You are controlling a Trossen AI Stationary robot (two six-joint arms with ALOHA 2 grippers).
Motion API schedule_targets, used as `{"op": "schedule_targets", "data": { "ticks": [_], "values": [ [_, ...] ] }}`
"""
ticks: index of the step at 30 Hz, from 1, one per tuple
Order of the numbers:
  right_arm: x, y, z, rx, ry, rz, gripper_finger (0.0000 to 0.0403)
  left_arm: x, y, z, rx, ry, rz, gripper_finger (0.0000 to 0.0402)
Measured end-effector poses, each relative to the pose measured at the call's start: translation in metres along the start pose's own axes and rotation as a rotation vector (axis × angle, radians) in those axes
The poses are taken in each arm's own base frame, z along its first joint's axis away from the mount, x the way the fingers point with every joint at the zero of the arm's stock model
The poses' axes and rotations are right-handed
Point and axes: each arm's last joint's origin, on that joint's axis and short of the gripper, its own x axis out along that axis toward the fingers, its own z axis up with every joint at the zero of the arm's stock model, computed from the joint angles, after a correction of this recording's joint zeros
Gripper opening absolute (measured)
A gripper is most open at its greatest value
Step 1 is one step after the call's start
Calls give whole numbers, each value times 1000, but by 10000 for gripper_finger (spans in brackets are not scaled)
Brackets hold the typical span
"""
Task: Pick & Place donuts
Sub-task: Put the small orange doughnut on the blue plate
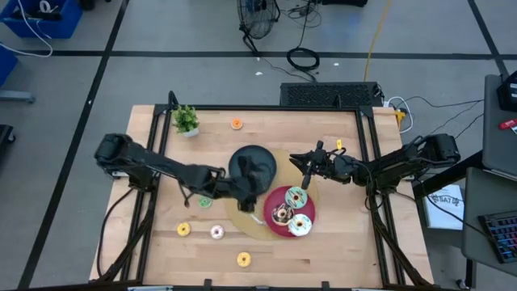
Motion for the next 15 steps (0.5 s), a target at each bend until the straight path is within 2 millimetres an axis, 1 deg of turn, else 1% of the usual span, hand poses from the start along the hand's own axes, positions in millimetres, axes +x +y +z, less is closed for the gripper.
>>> {"op": "schedule_targets", "data": {
  "ticks": [4, 7, 9, 11, 13, 15],
  "values": [
    [0, 0, 0, 0, 0, 0, 55, -14, 34, -11, -81, 130, 215, 302],
    [0, 0, 0, 0, 0, 0, 54, -14, 65, -18, -208, 163, 315, 291],
    [0, 0, 0, 0, 0, 0, 55, -11, 88, -25, -294, 187, 319, 286],
    [0, 0, 0, 0, 0, 0, 55, -2, 114, -35, -402, 209, 274, 285],
    [0, 0, 0, -2, 0, 0, 54, 7, 141, -50, -509, 245, 234, 287],
    [0, 0, 0, -8, 0, 0, 55, 19, 168, -65, -619, 263, 235, 292]
  ]
}}
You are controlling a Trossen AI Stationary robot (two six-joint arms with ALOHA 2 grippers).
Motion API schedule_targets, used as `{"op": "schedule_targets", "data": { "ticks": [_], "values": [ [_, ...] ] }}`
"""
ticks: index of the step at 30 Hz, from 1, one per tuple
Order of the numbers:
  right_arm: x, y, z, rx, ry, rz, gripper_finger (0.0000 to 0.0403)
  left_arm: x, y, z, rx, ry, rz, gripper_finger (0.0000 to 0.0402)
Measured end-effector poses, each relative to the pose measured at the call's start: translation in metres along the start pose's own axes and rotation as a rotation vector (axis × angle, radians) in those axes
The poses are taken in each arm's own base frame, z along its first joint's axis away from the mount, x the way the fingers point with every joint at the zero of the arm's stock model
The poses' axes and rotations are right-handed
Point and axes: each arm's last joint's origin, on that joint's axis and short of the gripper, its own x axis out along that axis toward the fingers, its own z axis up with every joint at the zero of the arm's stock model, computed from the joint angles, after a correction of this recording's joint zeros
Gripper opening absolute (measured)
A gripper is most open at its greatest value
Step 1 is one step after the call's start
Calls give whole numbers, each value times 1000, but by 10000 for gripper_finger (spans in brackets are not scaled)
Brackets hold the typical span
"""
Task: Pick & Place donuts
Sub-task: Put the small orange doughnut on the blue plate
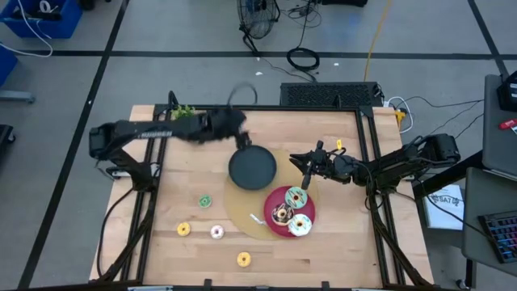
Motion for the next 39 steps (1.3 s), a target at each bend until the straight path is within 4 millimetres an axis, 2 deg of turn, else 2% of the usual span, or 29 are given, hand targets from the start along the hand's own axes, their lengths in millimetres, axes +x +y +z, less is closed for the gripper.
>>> {"op": "schedule_targets", "data": {
  "ticks": [4, 8, 12, 19, 25, 35, 39],
  "values": [
    [0, 0, 0, -7, 0, 0, 54, 39, 46, -2, -114, 90, 38, 298],
    [0, 0, 0, -10, 0, -1, 55, 75, 69, -14, -180, 182, 17, 293],
    [0, 0, 0, -38, 1, -2, 55, 105, 70, -25, -193, 219, 2, 280],
    [0, 0, -1, -47, 14, -3, 55, 144, 61, -43, -179, 247, 27, 264],
    [0, 0, -2, -51, 23, -5, 55, 156, 63, -53, -164, 276, 124, 268],
    [0, -1, -4, -55, 35, -6, 55, 148, 59, -47, -136, 256, 116, 264],
    [0, -1, -4, -59, 44, -7, 55, 147, 61, -48, -157, 254, 172, 265]
  ]
}}
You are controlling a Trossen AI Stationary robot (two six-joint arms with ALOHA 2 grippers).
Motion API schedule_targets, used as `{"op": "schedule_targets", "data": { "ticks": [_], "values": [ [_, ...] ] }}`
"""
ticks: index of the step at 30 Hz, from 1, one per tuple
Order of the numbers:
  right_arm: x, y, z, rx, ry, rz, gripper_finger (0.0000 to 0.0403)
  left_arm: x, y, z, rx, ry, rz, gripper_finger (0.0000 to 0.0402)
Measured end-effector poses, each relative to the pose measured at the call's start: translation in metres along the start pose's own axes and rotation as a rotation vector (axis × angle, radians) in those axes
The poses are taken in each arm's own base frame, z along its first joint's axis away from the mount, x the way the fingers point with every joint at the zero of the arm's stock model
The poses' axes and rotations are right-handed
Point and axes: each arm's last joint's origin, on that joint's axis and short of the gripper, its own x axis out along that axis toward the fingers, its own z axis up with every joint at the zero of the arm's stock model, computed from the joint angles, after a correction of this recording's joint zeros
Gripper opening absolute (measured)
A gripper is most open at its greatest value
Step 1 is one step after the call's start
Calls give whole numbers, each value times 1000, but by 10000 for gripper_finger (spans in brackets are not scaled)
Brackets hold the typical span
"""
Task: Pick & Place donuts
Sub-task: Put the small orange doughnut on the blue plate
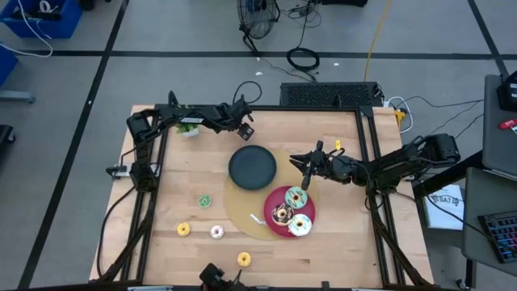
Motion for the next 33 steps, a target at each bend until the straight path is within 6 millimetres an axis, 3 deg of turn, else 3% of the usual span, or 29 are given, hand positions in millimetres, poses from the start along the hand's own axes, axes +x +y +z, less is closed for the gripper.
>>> {"op": "schedule_targets", "data": {
  "ticks": [6, 13, 33],
  "values": [
    [0, 0, 0, -2, 4, 0, 55, 3, 11, 0, -57, 10, 94, 253],
    [0, 0, -1, -2, 4, 0, 55, 7, 20, -1, -108, 58, 14, 251],
    [0, 0, 0, 13, 3, 0, 55, 19, 18, -8, -119, 99, -3, 251]
  ]
}}
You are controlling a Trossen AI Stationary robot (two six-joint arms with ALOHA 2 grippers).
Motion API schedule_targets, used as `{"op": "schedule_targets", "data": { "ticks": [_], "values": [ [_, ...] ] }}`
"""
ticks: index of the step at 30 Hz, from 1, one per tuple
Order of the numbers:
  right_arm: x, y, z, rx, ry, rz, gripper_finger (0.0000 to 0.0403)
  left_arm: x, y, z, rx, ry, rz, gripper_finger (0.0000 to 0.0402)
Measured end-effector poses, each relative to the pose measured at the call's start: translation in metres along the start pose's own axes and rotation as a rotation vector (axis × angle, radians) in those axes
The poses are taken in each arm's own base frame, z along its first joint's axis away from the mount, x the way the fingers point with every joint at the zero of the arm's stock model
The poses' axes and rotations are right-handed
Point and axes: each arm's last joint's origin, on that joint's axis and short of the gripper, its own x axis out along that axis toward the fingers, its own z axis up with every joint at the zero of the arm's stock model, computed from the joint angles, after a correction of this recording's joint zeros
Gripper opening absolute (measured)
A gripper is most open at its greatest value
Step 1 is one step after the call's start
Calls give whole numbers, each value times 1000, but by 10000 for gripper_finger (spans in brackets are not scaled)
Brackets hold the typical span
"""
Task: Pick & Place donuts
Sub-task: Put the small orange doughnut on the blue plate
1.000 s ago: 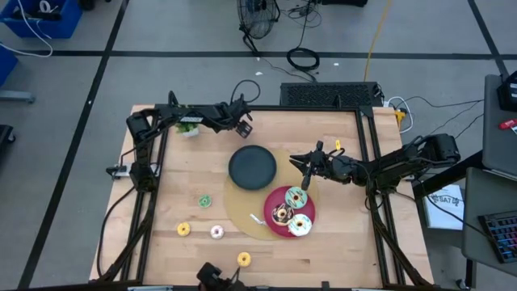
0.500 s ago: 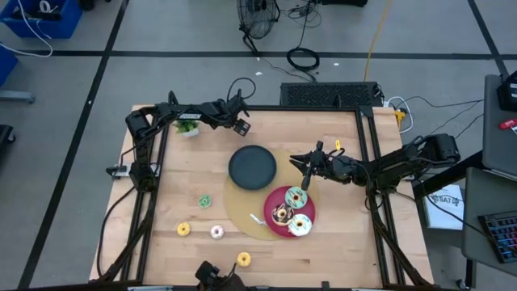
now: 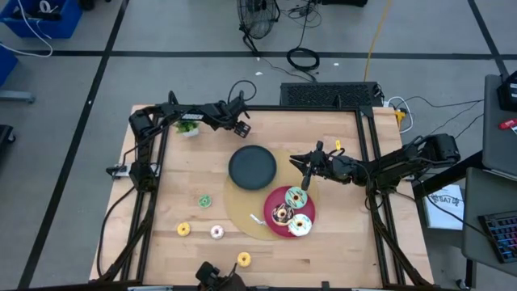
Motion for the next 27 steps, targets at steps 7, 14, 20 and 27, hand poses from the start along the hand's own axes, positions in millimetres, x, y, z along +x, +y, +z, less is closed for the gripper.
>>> {"op": "schedule_targets", "data": {
  "ticks": [7, 14, 20, 27],
  "values": [
    [0, 0, 0, 0, 1, 0, 55, -3, -1, 1, 31, -16, -3, 230],
    [0, 0, 0, 0, 0, 1, 55, -4, -4, 1, 60, -16, -5, 152],
    [0, 0, 0, 0, 1, 1, 55, -9, -11, -1, 154, -11, -62, 108],
    [0, 0, 0, 0, 0, 1, 55, -46, -30, 1, 262, -67, -217, 101]
  ]
}}
